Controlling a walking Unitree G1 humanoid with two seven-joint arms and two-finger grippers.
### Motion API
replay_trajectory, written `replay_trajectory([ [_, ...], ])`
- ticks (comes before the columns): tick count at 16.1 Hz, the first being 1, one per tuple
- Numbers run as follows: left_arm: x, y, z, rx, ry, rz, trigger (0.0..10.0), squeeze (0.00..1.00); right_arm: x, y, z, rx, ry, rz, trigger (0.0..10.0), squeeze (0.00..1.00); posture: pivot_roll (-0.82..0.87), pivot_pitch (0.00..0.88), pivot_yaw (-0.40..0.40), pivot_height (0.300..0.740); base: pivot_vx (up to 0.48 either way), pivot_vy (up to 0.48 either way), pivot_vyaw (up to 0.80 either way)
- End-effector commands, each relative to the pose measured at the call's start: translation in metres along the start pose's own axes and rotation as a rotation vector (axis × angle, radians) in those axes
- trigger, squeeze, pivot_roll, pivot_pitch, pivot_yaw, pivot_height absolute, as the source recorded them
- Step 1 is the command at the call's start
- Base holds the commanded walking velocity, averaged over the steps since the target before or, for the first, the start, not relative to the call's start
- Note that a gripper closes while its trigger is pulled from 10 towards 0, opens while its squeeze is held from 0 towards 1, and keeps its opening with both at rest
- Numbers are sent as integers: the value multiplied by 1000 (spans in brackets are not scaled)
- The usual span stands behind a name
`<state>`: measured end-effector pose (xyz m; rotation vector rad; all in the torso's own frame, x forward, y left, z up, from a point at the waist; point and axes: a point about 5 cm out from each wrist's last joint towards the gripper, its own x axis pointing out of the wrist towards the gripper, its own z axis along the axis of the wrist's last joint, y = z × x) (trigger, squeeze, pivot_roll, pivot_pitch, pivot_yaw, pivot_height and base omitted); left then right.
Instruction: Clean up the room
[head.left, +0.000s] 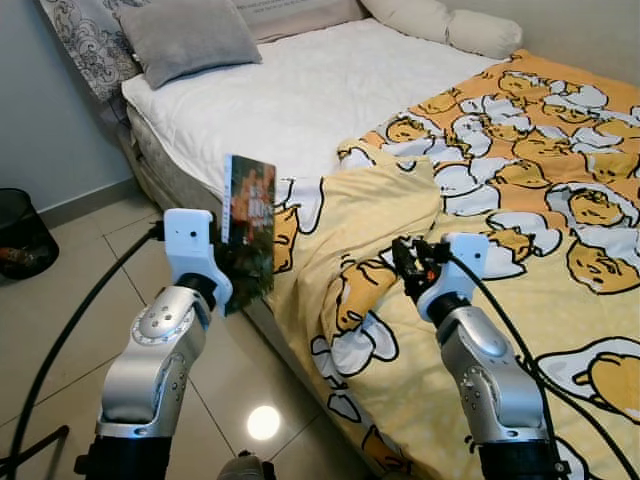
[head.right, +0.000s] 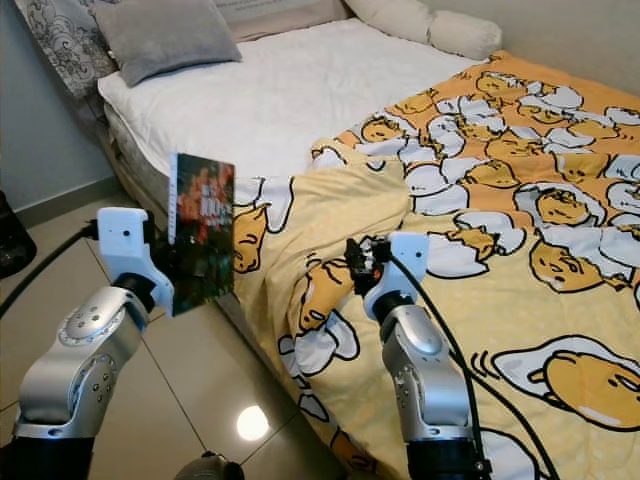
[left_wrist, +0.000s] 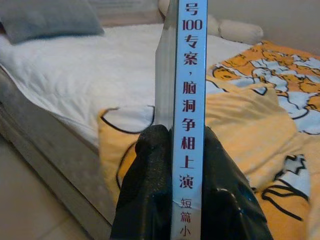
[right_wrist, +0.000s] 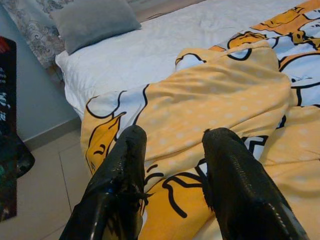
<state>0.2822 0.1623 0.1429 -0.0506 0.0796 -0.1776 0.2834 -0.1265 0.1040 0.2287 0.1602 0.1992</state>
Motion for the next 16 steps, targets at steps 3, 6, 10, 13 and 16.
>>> replay_trajectory([
  [3,-1,1,9,82,-46,17,10000,0,0,-5,0,14,-6,-47,10000,0,19,0,-13,740,0,140,-402],
  [6,1,1,7,77,-38,12,10000,0,0,-7,1,24,-9,-57,10000,0,11,0,-7,740,0,440,-800],
  [10,3,0,6,81,-31,7,10000,0,-1,-8,1,24,-5,-81,10000,0,3,0,2,740,0,451,-800],
  [13,3,2,6,86,-25,7,10000,0,-1,-9,0,26,1,-89,10000,0,1,0,7,740,0,451,-800],
  [16,5,2,7,93,-23,0,10000,0,0,-10,0,33,1,-101,10000,0,-1,0,16,740,0,451,-800],
])
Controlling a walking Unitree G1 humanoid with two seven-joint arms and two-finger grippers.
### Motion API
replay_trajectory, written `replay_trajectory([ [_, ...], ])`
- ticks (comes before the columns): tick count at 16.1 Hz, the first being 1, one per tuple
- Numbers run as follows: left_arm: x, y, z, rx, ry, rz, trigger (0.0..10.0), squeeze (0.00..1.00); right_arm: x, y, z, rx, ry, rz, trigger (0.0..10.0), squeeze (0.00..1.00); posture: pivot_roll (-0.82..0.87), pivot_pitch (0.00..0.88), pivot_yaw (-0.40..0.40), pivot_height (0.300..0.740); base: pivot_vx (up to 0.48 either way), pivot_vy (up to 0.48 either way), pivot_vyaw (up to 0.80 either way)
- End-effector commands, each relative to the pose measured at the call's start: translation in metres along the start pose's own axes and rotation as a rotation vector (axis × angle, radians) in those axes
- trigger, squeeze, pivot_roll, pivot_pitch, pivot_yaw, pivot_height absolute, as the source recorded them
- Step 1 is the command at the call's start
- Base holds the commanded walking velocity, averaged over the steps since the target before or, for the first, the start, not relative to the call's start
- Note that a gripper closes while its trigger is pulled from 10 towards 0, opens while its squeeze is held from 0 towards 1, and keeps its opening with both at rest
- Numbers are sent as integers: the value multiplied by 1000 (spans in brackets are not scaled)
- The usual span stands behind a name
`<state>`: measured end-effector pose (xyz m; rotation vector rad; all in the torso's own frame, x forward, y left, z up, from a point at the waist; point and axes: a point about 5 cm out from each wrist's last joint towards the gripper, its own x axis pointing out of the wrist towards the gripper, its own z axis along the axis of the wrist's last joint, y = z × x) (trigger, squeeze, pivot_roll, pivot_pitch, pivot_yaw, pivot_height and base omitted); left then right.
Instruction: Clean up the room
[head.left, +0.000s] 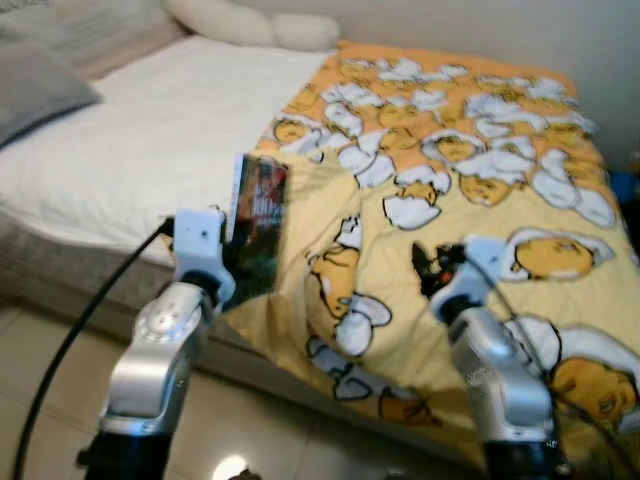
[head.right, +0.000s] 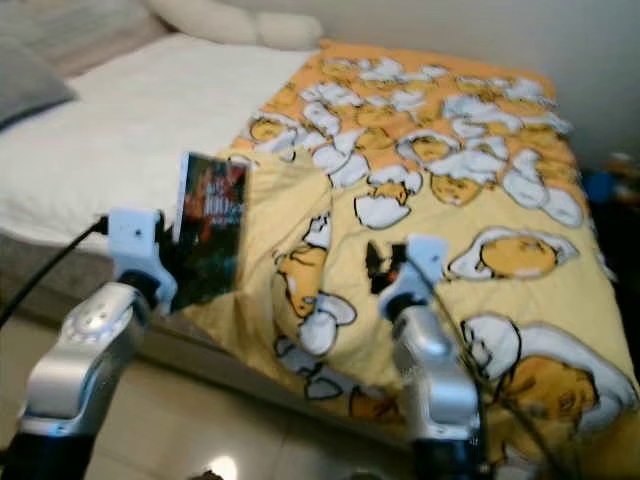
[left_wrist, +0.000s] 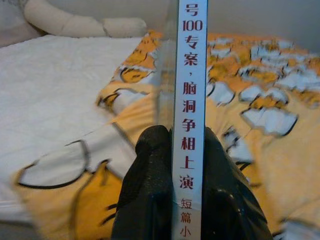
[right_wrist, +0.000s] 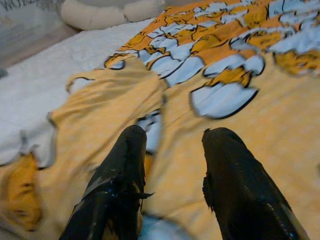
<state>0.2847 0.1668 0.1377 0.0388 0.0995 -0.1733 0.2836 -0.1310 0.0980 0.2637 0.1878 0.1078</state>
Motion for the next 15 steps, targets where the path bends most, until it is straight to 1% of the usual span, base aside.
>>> replay_trajectory([
  [1,3,-2,12,7,-50,-8,10000,0,0,-3,4,-10,-12,-12,10000,0,-2,0,18,740,0,446,-800],
  [12,3,-1,8,18,-26,3,10000,0,2,-4,2,-6,-5,-25,10000,0,1,0,16,740,0,443,-800],
  [15,4,0,8,19,-26,10,10000,0,2,-7,1,-2,-1,-40,10000,0,1,0,15,740,0,439,-800],
])
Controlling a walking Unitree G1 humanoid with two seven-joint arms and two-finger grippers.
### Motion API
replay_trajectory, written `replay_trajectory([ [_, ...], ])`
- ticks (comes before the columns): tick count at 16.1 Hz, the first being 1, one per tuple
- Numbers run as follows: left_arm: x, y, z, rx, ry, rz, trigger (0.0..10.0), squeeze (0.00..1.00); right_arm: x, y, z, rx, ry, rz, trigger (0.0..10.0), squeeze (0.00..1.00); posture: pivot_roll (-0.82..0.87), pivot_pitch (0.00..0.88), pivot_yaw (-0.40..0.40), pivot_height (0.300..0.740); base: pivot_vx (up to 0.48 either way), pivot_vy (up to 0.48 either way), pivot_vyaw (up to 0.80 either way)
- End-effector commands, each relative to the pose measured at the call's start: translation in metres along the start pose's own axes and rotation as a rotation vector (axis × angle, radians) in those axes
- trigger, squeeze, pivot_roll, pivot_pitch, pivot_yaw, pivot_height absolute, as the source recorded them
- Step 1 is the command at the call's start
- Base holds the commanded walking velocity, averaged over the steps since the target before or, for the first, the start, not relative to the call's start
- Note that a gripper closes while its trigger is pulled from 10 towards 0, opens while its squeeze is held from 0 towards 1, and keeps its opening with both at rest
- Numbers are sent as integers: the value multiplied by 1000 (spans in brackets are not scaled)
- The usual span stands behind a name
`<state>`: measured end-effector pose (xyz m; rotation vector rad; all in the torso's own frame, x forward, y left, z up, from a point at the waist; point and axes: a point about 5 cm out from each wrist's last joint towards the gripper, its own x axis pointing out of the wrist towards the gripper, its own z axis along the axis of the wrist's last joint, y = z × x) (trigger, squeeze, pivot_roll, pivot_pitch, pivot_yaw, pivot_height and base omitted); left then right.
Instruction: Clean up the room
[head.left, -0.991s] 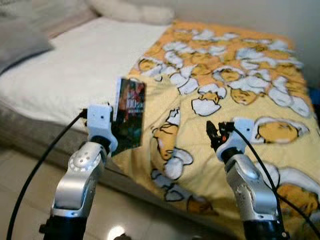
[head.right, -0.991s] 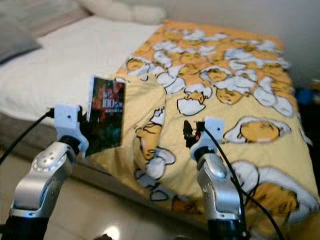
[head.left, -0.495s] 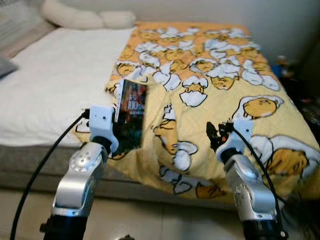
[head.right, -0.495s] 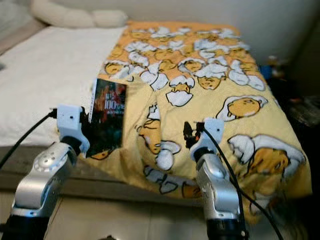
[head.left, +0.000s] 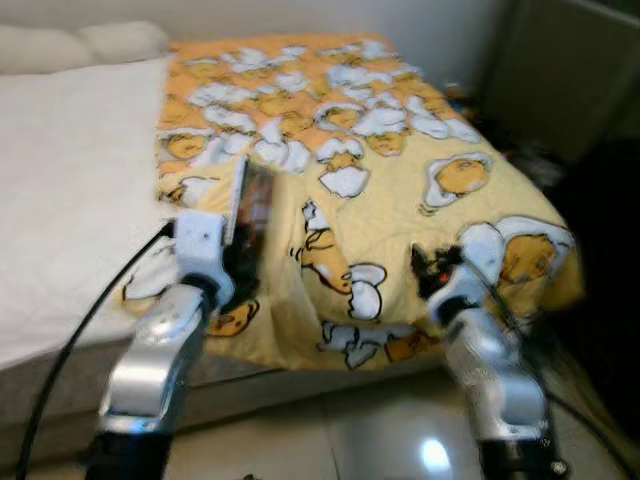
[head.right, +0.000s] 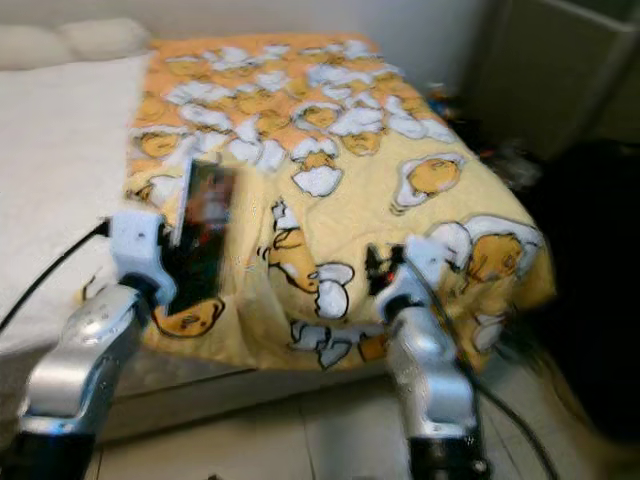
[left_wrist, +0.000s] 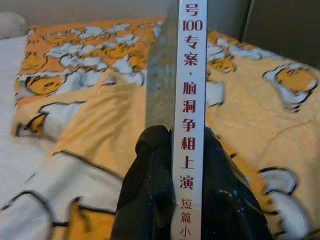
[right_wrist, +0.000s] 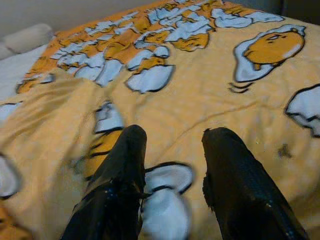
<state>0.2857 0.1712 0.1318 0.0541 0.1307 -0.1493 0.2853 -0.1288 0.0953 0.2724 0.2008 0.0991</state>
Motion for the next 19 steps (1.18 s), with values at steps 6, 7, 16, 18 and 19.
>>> replay_trajectory([
  [6,2,-6,13,10,-58,-15,10000,0,-1,-4,4,-10,-21,0,10000,0,1,0,10,740,0,439,-208],
  [7,2,-5,13,10,-57,-14,10000,0,-1,-1,4,-18,-30,25,10000,0,0,0,10,740,0,439,0],
  [16,2,-6,12,18,-63,-10,10000,0,2,6,6,-102,-47,92,10000,0,9,0,-4,740,0,437,0],
  [18,2,-6,13,21,-64,-9,10000,0,2,5,6,-102,-48,92,10000,0,11,0,-4,740,0,437,0],
  [19,2,-6,13,22,-64,-9,10000,0,2,5,6,-103,-49,91,10000,0,13,0,-4,740,0,439,0],
])
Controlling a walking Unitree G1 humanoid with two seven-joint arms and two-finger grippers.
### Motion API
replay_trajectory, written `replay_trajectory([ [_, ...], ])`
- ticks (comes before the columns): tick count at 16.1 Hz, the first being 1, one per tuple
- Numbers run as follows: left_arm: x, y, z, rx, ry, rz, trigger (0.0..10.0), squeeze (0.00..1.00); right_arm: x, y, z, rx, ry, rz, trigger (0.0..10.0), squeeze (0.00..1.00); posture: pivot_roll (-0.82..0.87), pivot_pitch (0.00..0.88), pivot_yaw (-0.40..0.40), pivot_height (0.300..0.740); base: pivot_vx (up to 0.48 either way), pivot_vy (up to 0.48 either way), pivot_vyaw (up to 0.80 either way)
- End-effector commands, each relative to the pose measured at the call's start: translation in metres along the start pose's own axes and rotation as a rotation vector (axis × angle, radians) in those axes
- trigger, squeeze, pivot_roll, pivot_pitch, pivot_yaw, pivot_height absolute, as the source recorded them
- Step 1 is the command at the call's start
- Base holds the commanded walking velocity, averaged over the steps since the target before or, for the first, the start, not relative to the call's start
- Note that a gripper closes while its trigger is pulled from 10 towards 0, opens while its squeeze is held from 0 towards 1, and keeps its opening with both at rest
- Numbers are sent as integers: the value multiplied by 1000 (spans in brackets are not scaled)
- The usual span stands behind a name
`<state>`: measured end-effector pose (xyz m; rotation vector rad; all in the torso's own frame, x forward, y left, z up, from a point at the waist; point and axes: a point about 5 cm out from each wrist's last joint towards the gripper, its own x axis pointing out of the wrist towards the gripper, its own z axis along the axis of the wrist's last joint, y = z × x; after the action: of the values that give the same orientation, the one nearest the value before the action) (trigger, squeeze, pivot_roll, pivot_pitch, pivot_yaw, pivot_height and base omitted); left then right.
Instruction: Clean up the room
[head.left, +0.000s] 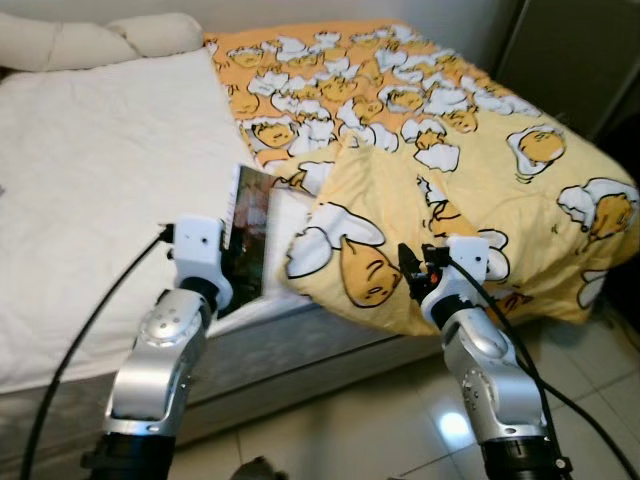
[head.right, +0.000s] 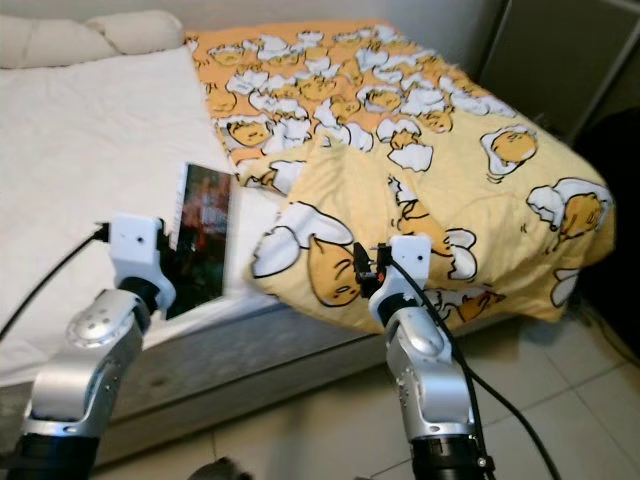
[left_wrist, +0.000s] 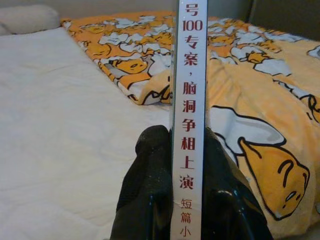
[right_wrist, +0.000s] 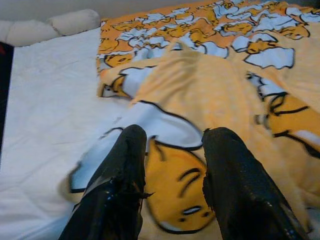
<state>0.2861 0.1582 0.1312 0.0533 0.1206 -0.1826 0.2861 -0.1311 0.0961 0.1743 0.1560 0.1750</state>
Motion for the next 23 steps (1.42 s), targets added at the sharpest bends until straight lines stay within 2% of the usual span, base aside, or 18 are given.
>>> replay_trajectory([
  [1,-1,7,13,22,-53,25,10000,0,3,7,5,-3,-17,22,10000,0,15,0,-5,740,0,439,0],
  [4,-2,9,12,26,-51,28,10000,0,5,9,2,-75,-11,-7,10000,0,16,0,-3,740,0,440,0],
  [14,-2,10,12,34,-48,32,10000,0,6,11,4,-54,-25,18,10000,0,23,0,-6,740,0,435,0],
  [18,-3,9,14,17,-62,23,10000,0,5,10,4,-40,-30,13,10000,0,24,0,-3,740,0,61,0],
  [23,-1,9,14,36,-53,28,10000,0,5,8,4,-31,-33,3,10000,0,23,0,2,740,0,0,0],
])
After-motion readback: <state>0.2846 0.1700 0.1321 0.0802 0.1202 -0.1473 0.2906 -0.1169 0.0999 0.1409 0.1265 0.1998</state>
